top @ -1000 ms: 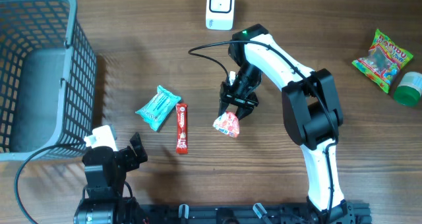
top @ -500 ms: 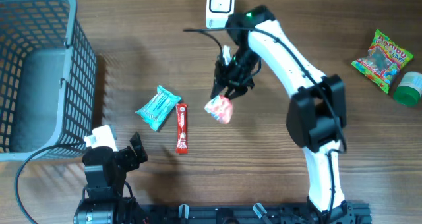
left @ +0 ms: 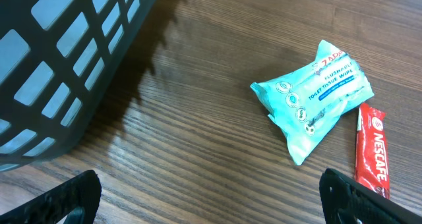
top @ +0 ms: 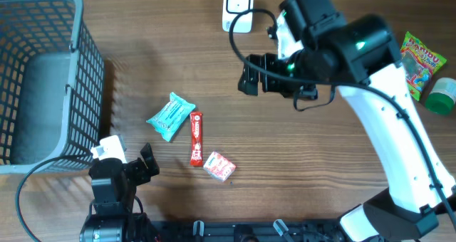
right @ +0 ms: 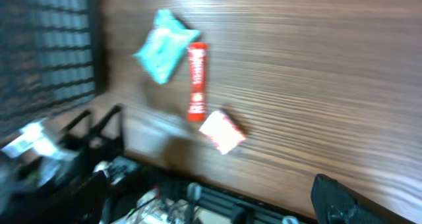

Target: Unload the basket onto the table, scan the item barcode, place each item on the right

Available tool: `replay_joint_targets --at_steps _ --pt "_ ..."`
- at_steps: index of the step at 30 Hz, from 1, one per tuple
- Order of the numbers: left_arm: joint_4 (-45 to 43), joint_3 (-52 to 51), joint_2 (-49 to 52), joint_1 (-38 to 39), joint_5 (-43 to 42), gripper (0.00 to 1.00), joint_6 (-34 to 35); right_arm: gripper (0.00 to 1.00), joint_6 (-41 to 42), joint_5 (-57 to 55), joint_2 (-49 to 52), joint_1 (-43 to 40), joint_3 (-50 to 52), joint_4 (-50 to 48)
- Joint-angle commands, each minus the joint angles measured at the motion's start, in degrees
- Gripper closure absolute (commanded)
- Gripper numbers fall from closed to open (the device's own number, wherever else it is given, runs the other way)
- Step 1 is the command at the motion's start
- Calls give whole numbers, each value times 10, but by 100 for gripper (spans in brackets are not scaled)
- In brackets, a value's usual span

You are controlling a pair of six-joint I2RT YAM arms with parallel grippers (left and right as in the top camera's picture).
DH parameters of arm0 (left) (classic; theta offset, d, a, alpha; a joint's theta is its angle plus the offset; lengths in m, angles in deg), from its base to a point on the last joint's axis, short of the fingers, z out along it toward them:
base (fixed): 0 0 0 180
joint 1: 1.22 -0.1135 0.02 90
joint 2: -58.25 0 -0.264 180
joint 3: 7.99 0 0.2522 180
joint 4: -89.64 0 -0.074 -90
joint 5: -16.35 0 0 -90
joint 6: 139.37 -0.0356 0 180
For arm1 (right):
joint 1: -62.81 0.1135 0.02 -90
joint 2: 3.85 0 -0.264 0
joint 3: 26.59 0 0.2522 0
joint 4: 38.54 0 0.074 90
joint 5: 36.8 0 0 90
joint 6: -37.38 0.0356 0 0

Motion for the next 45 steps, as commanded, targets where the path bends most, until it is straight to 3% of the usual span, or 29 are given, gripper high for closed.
replay_joint_targets --at_steps 1,7,12,14,23,25,29,38,40,41,42,45 --pt "-2 -2 -2 0 6 0 -7 0 61 -74 24 53 94 -19" --pt "-1 -2 -2 0 6 0 -7 1 178 -9 24 137 287 -120" --pt "-1 -2 -2 0 6 0 -7 0 -16 -19 24 196 357 -216" --pt "-1 -2 -2 0 6 0 -7 0 -49 -85 24 225 369 -231" --pt "-1 -2 -2 0 6 0 -7 1 -52 -204 24 277 456 -387" --pt "-1 -2 -2 0 6 0 -7 13 -63 -204 24 276 477 -398" --pt "-2 -2 -2 0 6 0 -7 27 -64 -196 24 278 506 -400" --pt "-1 -2 -2 0 6 0 -7 25 -70 -100 24 287 510 -405" --pt "-1 -2 -2 0 6 0 -7 32 -87 -79 24 288 510 -407" --pt "-2 -2 -2 0 6 0 -7 44 -94 -76 24 289 510 -410" --pt "-1 -2 -2 0 6 0 -7 66 -111 -62 24 290 510 -418" --pt "-1 -2 -2 0 6 0 -7 95 -143 9 24 290 511 -442"
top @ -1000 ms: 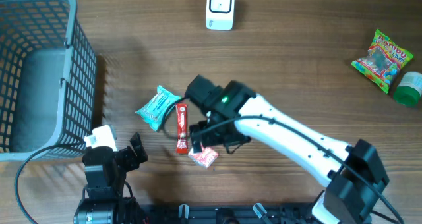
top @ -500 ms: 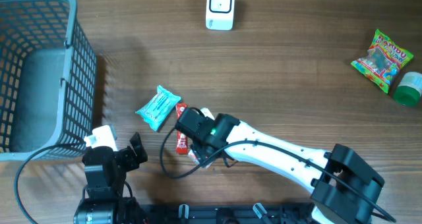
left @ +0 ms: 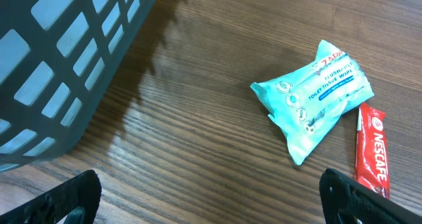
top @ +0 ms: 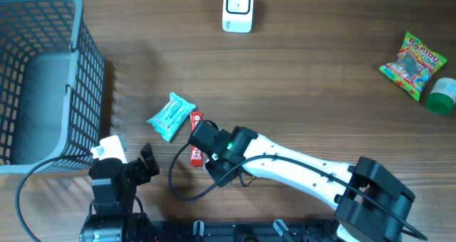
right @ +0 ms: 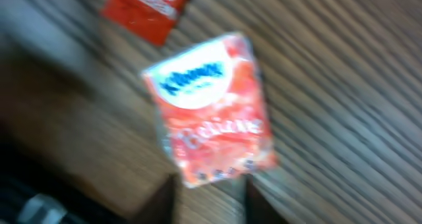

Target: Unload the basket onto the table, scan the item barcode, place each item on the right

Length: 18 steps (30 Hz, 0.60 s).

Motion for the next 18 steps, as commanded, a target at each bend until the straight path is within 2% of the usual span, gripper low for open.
replay_joint_targets --at_steps 1,5,18 --pt "-1 -2 -1 0 6 0 -7 95 -55 116 -1 4 4 -30" --pt "-2 -2 -1 0 6 0 -7 95 -76 193 1 4 6 -70" --pt "-1 -2 -1 0 6 0 -7 96 -67 207 91 -12 32 -103"
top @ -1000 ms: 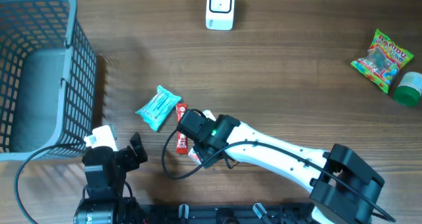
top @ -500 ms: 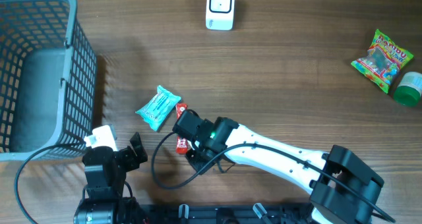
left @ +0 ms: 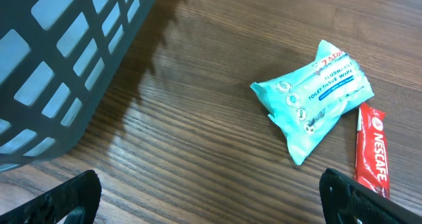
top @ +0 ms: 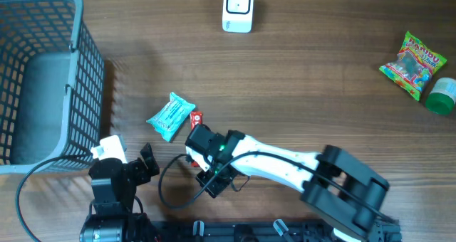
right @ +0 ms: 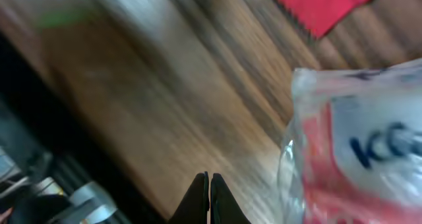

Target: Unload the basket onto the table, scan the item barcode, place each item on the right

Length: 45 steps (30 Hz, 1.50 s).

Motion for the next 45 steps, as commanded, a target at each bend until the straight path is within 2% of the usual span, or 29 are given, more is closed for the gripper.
replay_joint_targets --at_steps 1,14,18,21,22,23,26,27,31,33,34,35,36,38,45 --pt "-1 -2 -1 0 5 0 -7 96 -7 21 10 -19 2 -4" --pt "-1 -2 -1 0 5 0 -7 95 8 -21 10 -227 -12 -22" --pt "-1 -2 -1 0 5 0 -7 88 17 -12 10 -253 -57 -20" --pt "-1 -2 -1 0 5 0 -7 71 14 -12 9 -254 -120 21" --pt "-1 -2 -1 0 5 0 -7 51 -27 -2 9 -253 -158 62" --pt "-1 -2 -1 0 5 0 -7 37 -53 2 9 -253 -175 84" --pt "-1 -2 -1 0 5 0 -7 3 -162 -27 9 -253 -231 176" --pt "-1 -2 -1 0 5 0 -7 1 -174 -54 9 -253 -238 189" --pt "-2 -2 -1 0 5 0 -7 0 -178 -161 8 -253 -240 188" --pt "-1 -2 -1 0 5 0 -7 2 -249 -217 8 -253 -239 191" --pt "-2 -2 -1 0 5 0 -7 6 -292 -235 10 -253 -237 192" --pt "-1 -2 -1 0 5 0 -7 6 -333 -246 11 -253 -234 189" --pt "-1 -2 -1 0 5 0 -7 0 -367 -254 11 -253 -231 183" --pt "-1 -2 -1 0 5 0 -7 0 -401 -291 11 -253 -228 163" --pt "-1 -2 -1 0 5 0 -7 0 -400 -175 13 -250 -214 157"
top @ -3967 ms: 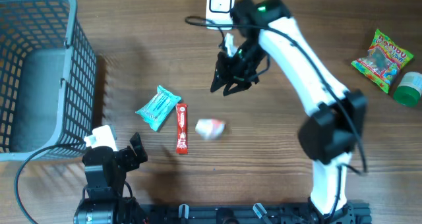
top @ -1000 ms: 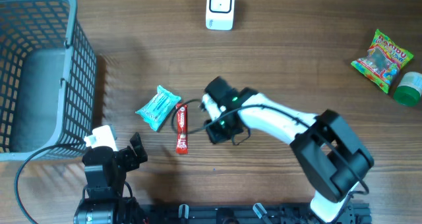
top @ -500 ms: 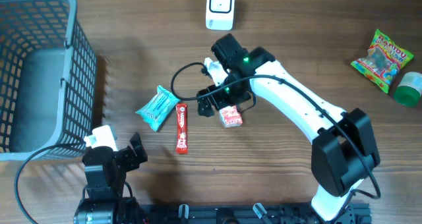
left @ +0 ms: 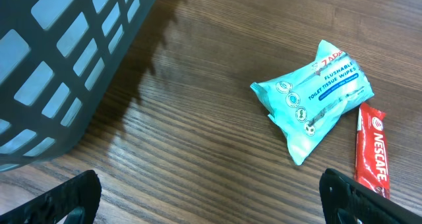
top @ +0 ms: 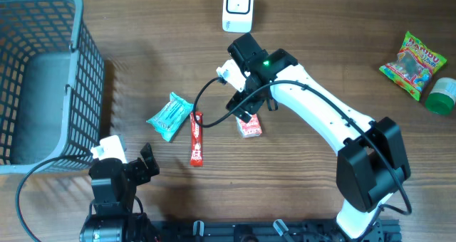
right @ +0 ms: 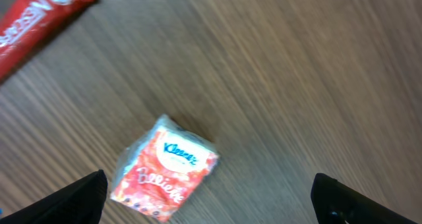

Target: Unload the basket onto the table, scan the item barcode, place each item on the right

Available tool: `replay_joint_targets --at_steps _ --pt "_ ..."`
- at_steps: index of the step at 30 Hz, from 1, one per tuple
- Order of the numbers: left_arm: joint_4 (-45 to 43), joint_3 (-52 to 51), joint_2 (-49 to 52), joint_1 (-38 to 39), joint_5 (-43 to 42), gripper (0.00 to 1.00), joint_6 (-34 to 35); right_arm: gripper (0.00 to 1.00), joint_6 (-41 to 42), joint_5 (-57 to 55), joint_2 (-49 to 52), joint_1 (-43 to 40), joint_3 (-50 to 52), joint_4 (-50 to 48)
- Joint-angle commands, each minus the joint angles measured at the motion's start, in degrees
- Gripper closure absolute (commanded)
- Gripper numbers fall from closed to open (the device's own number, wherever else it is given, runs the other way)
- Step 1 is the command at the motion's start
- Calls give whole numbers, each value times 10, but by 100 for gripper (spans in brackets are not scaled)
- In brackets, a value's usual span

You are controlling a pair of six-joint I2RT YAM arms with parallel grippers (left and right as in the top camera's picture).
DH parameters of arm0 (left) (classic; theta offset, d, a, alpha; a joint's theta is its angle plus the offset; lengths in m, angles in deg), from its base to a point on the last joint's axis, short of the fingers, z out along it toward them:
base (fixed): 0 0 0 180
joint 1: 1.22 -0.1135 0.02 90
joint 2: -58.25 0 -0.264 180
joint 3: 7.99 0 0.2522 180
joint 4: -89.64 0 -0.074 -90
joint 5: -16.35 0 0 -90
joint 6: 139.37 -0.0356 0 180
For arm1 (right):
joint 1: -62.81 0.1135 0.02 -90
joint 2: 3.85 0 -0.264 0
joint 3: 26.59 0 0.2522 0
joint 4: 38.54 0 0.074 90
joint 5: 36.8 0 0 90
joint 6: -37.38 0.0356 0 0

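Observation:
A red and white Kleenex tissue pack (top: pixel 249 126) (right: pixel 165 178) lies flat on the wooden table, label up. My right gripper (top: pixel 246 105) (right: pixel 210 211) hangs open just above and behind it, holding nothing. The white barcode scanner (top: pixel 237 8) stands at the table's far edge, beyond the right arm. A teal wipes pack (top: pixel 169 116) (left: pixel 313 99) and a red Nescafe stick (top: pixel 196 137) (left: pixel 371 155) (right: pixel 39 20) lie left of the tissue pack. At the front left my left gripper (top: pixel 128 169) (left: pixel 211 204) rests open and empty.
A grey mesh basket (top: pixel 43 78) (left: pixel 59 59) takes up the left side. At the far right lie a Haribo bag (top: pixel 417 57) and a green-capped container (top: pixel 442 96). The right arm's cable loops over the table near the Nescafe stick.
My right gripper was shut low at the tissue pack's edge near the front. It is now open, further back and to the right, and the pack lies beneath it, beside the Nescafe stick's far end.
My right arm was first up near the scanner, with the tissue pack at the front by the Nescafe stick. Then the gripper was down over the pack, then shut at its edge. Now the pack lies nearer the table's middle with the gripper open. The left arm stayed still.

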Motion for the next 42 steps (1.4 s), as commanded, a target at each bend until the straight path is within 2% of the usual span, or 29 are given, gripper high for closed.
replay_joint_targets --at_steps 1,11,15,18,22,24,26,29,31,34,39,40,42 --pt "-1 -2 -1 0 6 0 -7 0 -38 48 7 8 20 -5" --pt "-1 -2 -1 0 6 0 -7 2 -71 17 85 49 29 -28" --pt "-1 -2 -1 0 6 0 -7 12 -70 -52 115 52 29 -30" --pt "-1 -2 -1 0 6 0 -7 16 -69 -64 117 47 29 -29" --pt "-1 -2 -1 0 6 0 -7 27 -69 -69 117 47 29 -19" --pt "-1 -2 -1 0 6 0 -7 40 -69 -73 117 47 29 -14" --pt "-1 -2 -1 0 6 0 -7 60 -68 -80 117 47 29 -14" --pt "-1 -2 -1 0 6 0 -7 95 -57 -82 117 47 29 -15" --pt "-1 -2 -1 0 6 0 -7 96 -36 -81 117 47 29 -17" --pt "-1 -2 -1 0 6 0 -7 96 26 -54 116 47 13 -14" --pt "-2 -2 -1 0 6 0 -7 96 262 -51 116 47 -66 46" --pt "-1 -2 -1 0 6 0 -7 96 400 -50 116 47 -104 72" --pt "-1 -2 -1 0 6 0 -7 96 541 -50 115 47 -132 97"
